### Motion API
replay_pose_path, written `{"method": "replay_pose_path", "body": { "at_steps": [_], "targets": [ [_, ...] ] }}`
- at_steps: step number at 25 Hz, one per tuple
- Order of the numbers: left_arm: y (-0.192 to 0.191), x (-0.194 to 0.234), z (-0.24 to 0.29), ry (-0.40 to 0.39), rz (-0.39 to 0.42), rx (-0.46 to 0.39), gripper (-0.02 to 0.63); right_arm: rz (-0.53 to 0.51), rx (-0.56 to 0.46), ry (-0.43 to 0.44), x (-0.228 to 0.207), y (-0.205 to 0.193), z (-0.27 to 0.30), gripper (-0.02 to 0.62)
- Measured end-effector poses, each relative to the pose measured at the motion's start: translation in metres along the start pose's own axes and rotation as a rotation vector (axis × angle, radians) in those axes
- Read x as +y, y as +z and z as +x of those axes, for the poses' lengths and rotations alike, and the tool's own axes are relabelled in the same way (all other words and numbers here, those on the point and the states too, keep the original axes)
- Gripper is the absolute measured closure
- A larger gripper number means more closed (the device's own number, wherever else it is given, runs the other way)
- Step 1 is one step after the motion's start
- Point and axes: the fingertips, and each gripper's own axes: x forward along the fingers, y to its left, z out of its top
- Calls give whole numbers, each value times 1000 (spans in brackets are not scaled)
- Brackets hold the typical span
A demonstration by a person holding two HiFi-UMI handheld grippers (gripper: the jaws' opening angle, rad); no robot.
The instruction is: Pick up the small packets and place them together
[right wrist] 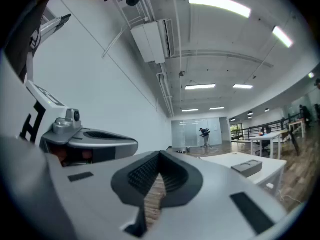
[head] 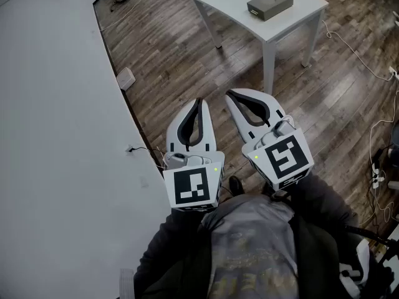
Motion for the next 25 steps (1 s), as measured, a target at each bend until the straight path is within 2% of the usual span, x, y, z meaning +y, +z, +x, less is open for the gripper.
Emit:
{"method": "replay_pose_path", "body": {
  "at_steps": [8, 14, 18, 25],
  "targets": [
    [-9, -14, 2, 23, 1, 35, 606, 36, 3, 23, -10, -10, -6, 591],
    [-33, -12, -3, 62, 1, 112, 605, 114, 18, 114, 2, -29, 4, 591],
    [-55, 13, -10, 111, -30, 160, 604, 138, 58, 168, 19, -48, 24, 591],
    [-98, 90, 0, 179, -114, 170, 604, 103, 128, 232, 51, -72, 95, 591]
  ]
}}
